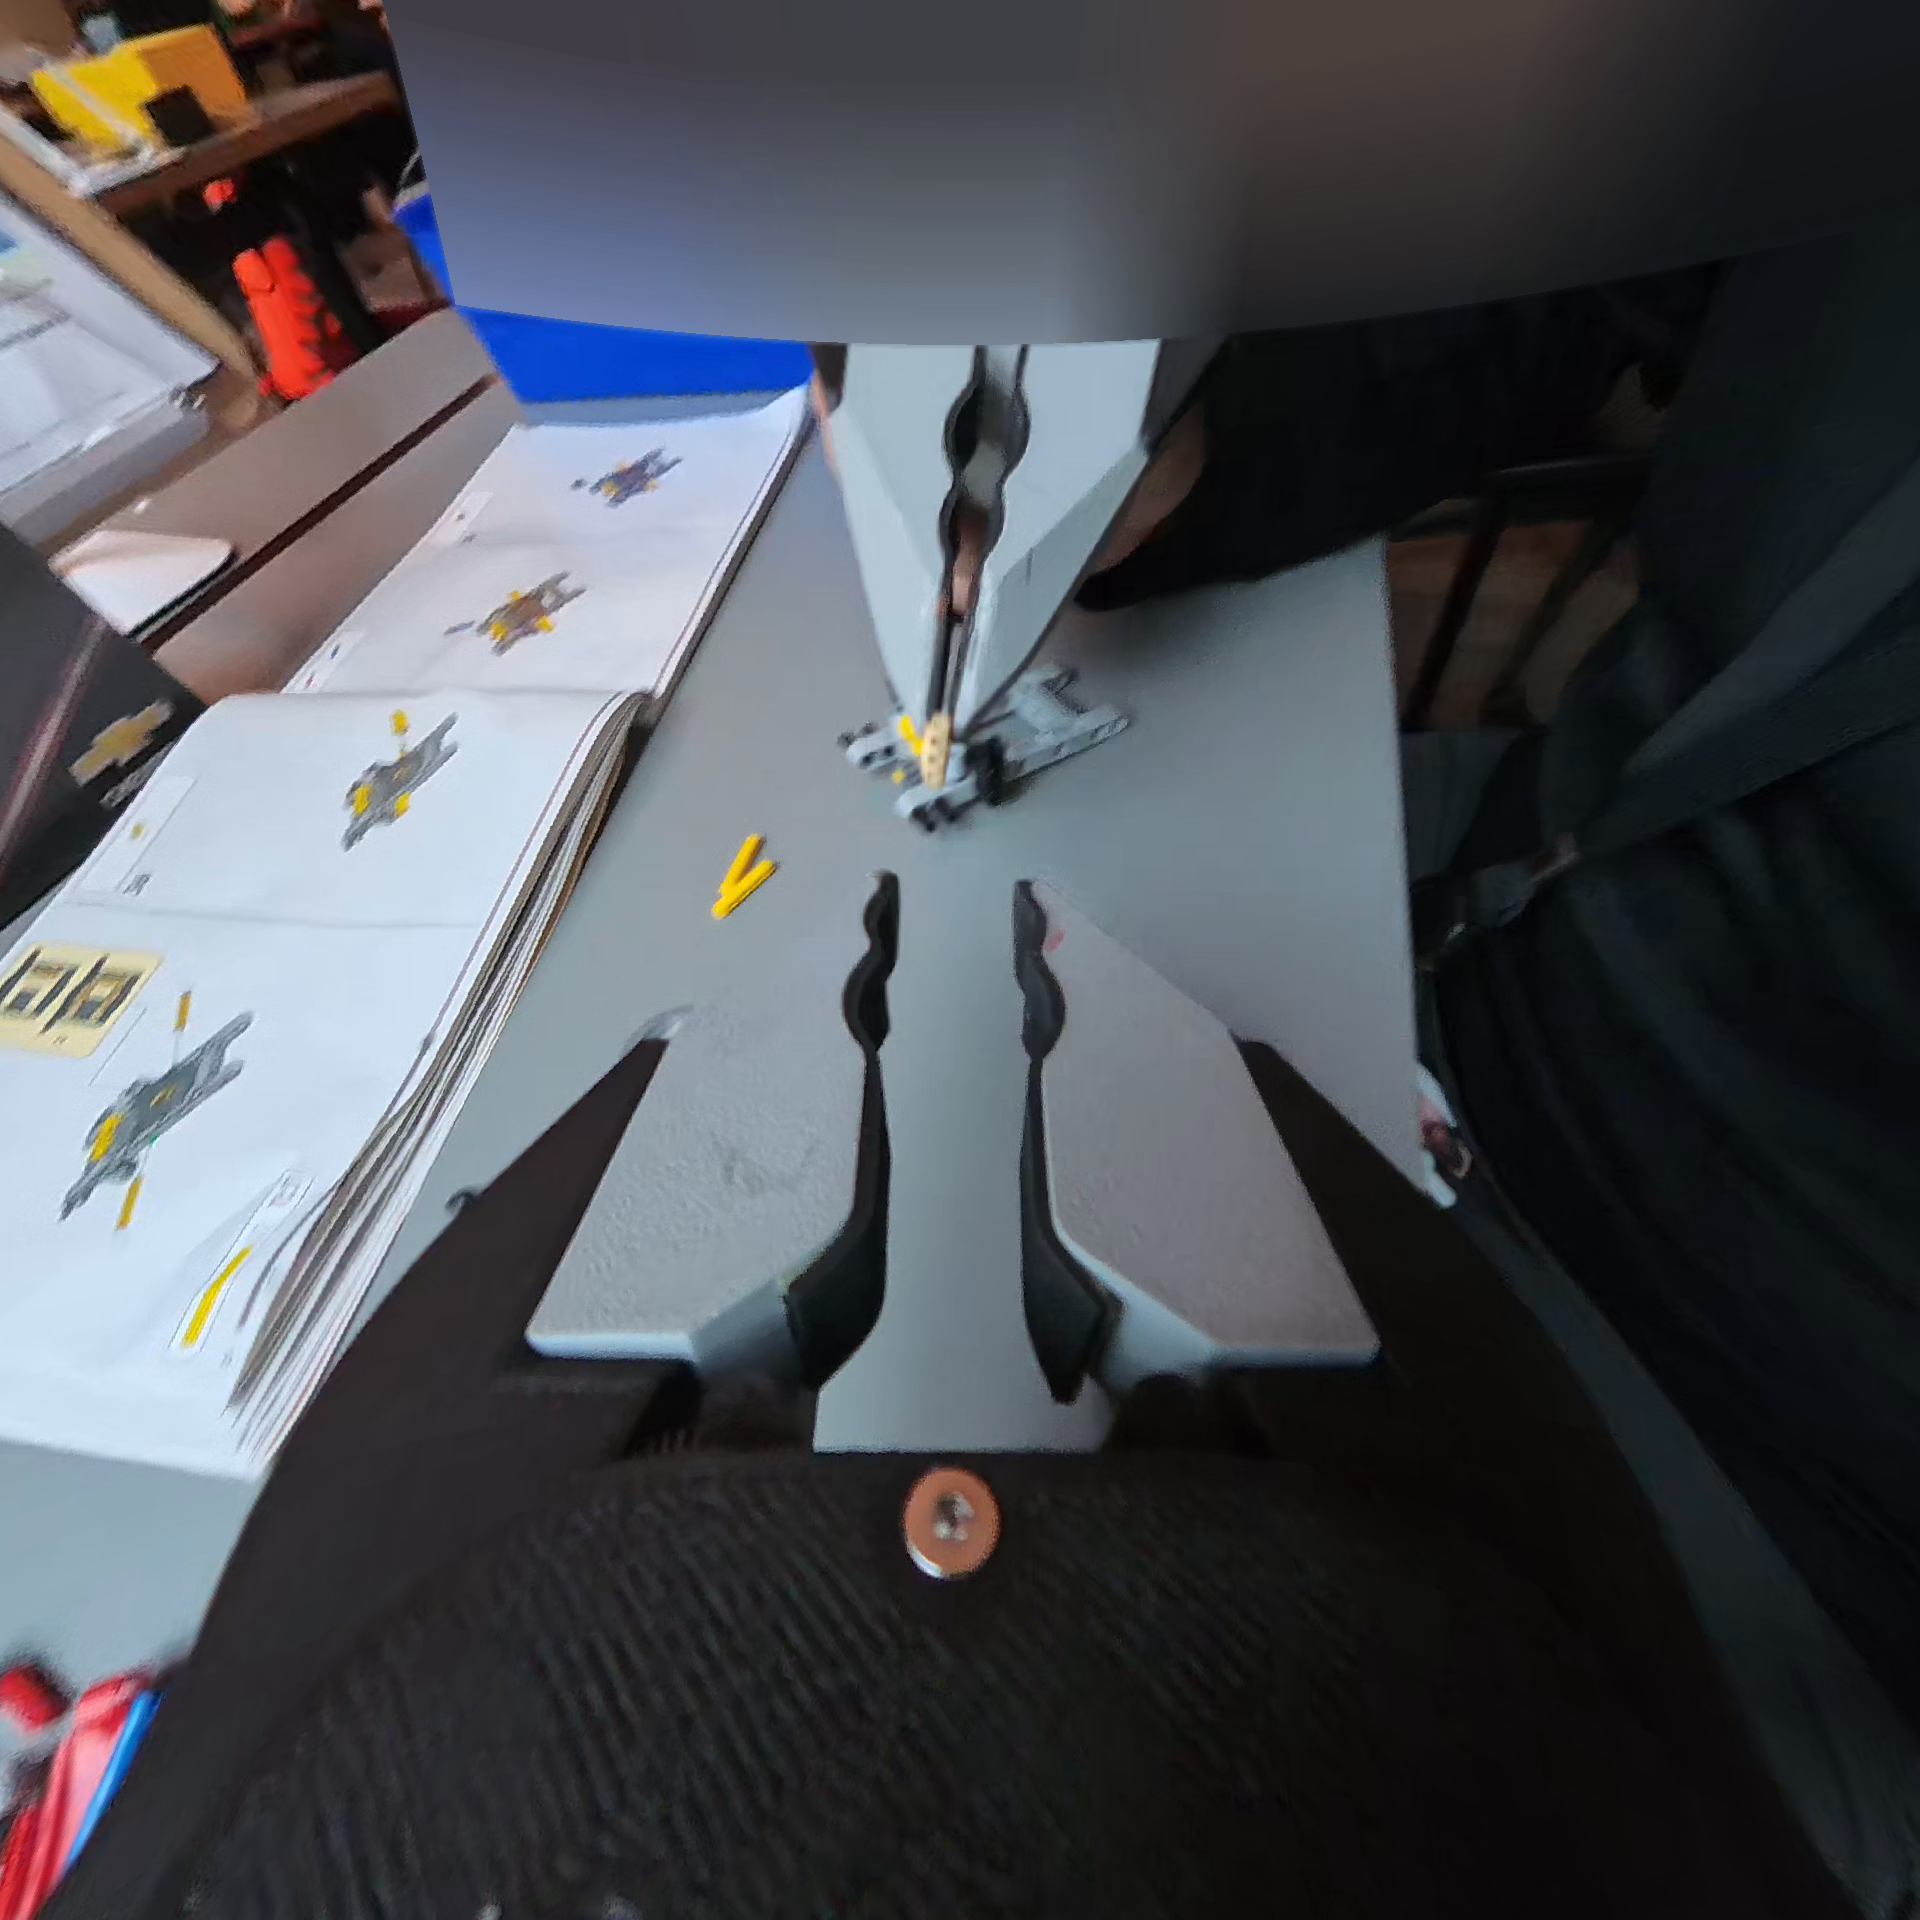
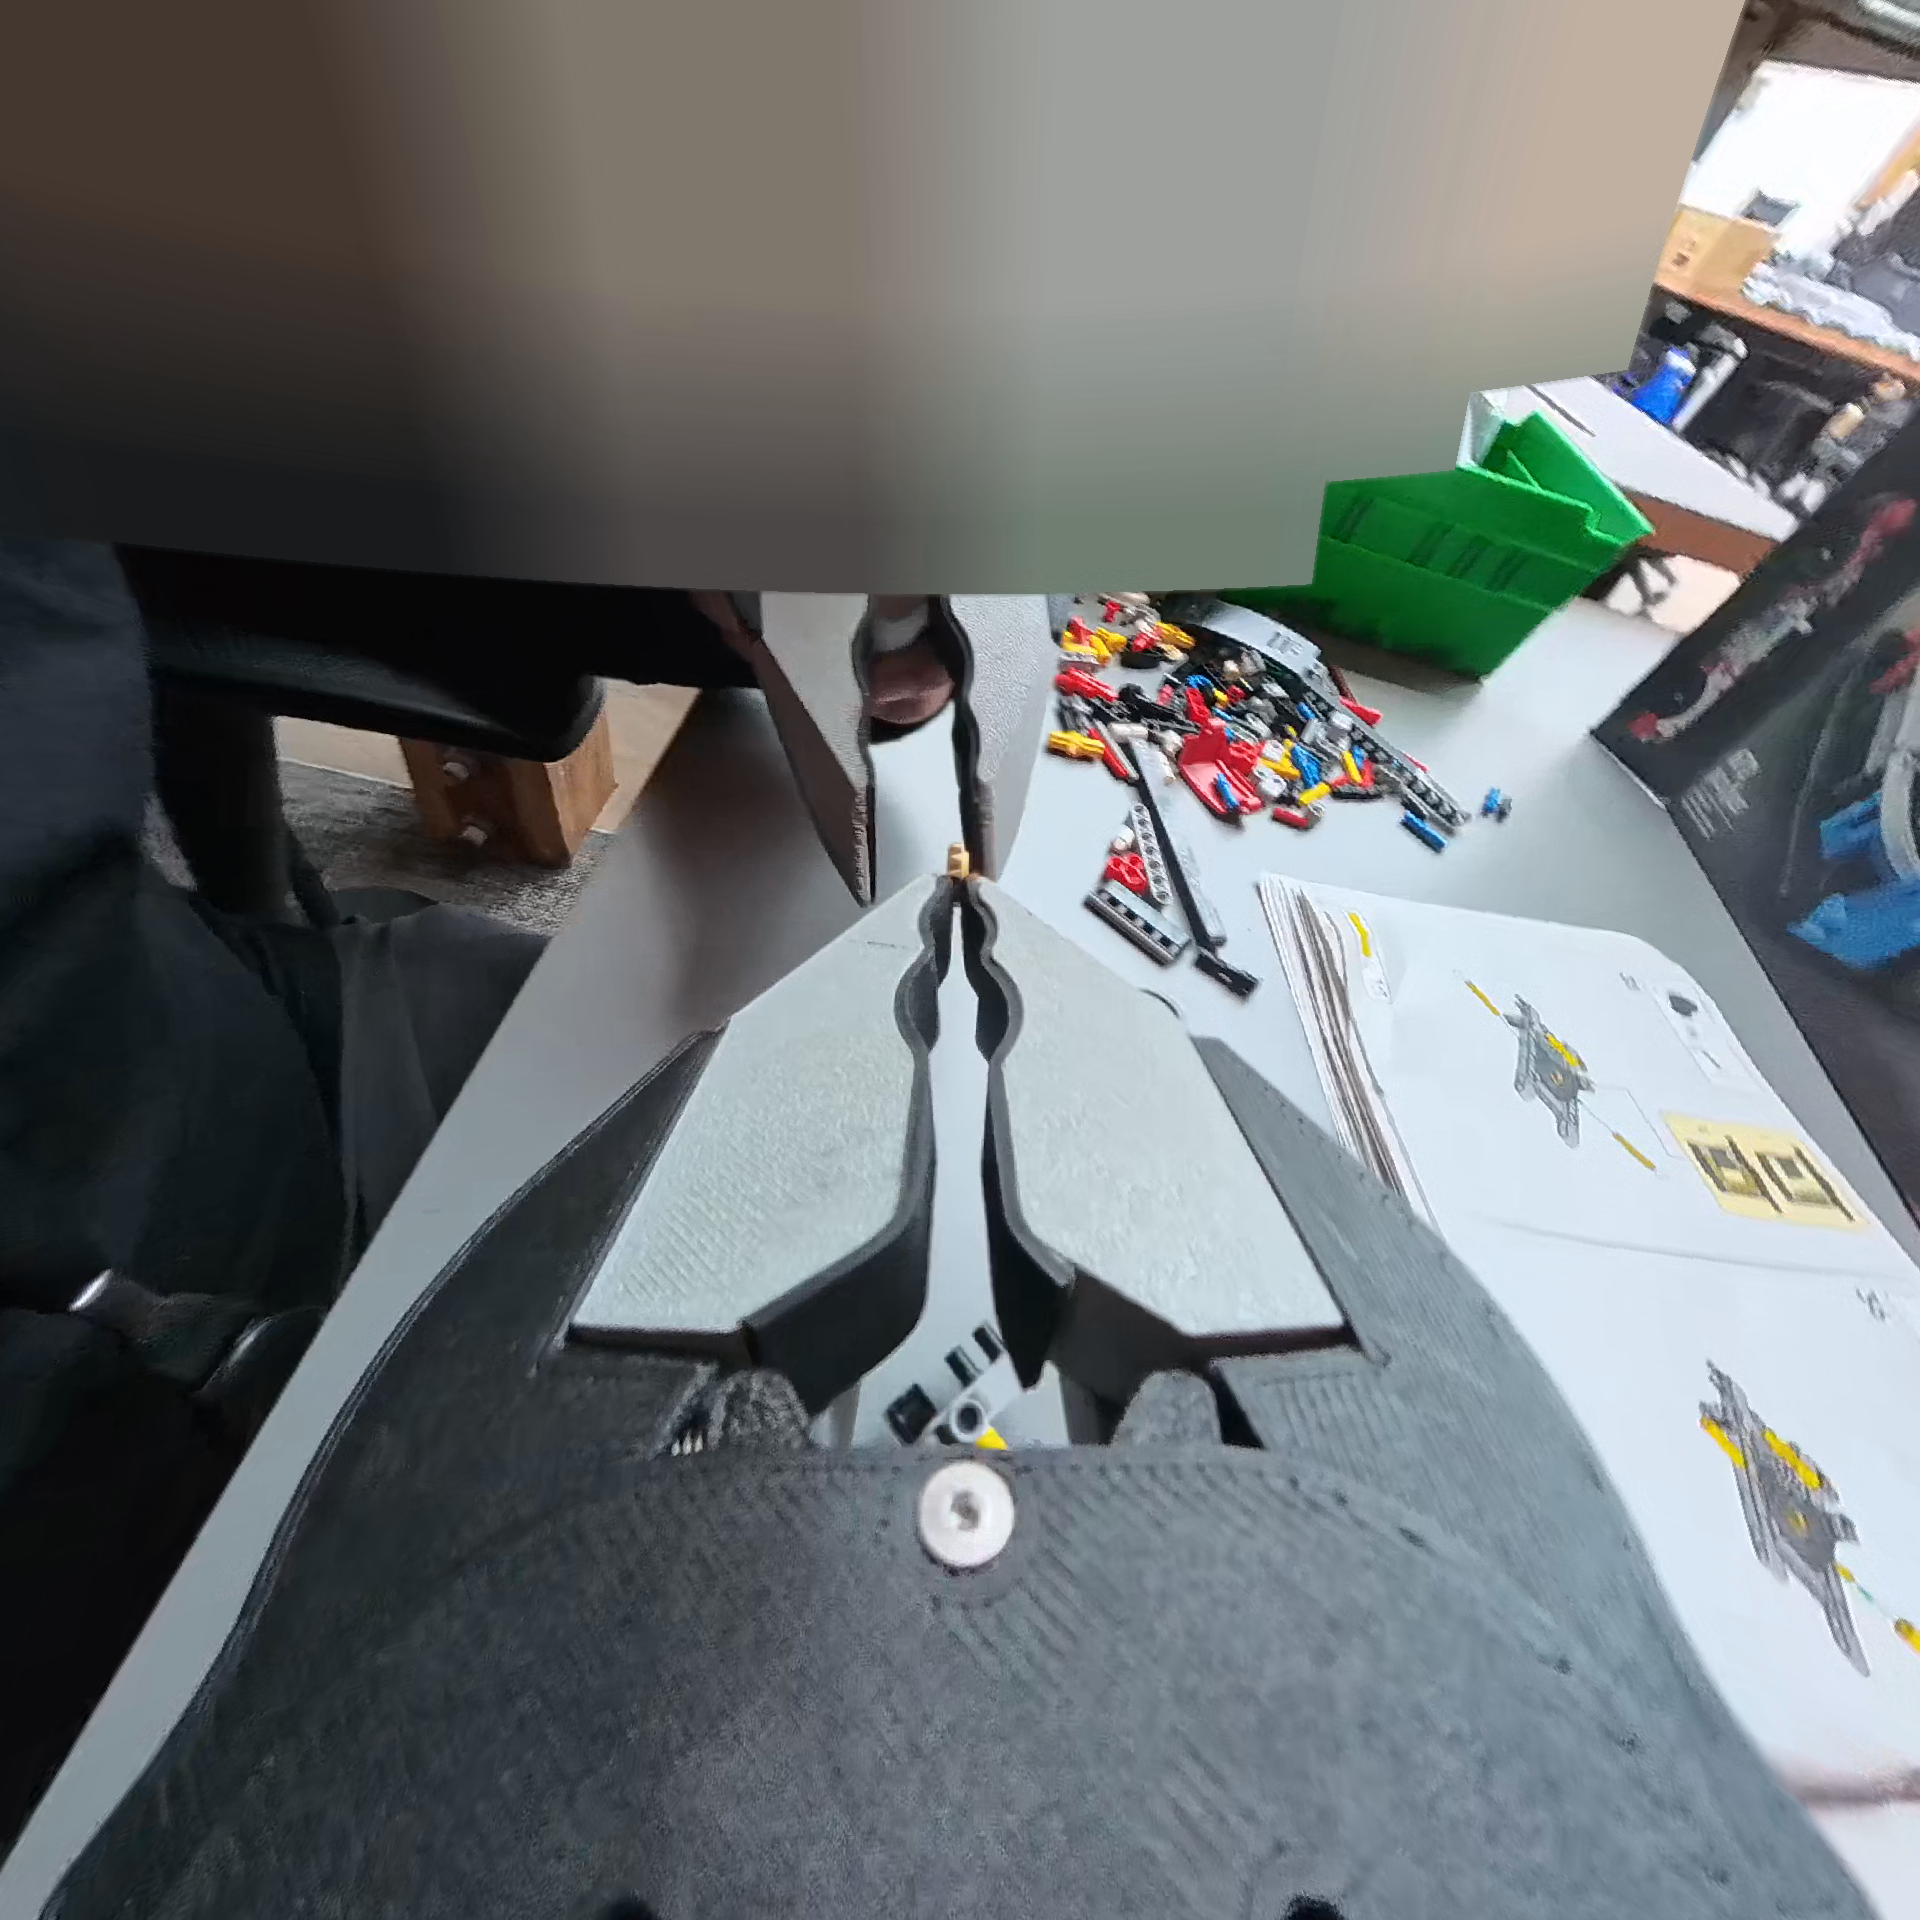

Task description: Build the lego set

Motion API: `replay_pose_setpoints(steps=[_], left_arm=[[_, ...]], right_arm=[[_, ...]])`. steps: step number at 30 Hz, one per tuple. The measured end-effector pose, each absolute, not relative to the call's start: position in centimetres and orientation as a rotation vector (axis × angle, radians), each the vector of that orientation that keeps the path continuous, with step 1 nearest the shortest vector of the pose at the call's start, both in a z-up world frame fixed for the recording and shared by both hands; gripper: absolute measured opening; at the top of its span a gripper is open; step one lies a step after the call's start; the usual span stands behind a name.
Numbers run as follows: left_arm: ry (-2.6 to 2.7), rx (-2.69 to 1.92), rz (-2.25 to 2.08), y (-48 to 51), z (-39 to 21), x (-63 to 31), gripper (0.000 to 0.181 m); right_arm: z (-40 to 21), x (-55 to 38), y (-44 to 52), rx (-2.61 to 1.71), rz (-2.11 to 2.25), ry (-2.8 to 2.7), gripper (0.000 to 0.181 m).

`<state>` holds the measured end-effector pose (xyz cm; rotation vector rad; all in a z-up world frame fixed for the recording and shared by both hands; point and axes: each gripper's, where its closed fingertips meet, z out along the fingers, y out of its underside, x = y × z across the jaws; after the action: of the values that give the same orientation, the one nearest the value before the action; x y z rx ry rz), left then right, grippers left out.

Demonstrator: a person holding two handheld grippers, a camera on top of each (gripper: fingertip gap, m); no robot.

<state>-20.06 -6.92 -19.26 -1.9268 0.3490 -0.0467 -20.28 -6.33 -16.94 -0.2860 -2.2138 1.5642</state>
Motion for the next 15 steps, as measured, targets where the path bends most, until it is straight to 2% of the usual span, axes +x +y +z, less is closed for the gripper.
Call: replay_pose_setpoints(steps=[5, 15], left_arm=[[0.192, -2.079, -0.018, -7.1, -21.0, -24.8, 0.045], [0.364, -2.342, -0.164, -5.4, -24.8, -27.2, 0.049]], right_arm=[[-18.4, -23.2, -4.2, -0.566, 1.531, -2.238, 0.000], [-19.7, -25.0, -2.4, -0.738, 1.481, -2.245, 0.000]])
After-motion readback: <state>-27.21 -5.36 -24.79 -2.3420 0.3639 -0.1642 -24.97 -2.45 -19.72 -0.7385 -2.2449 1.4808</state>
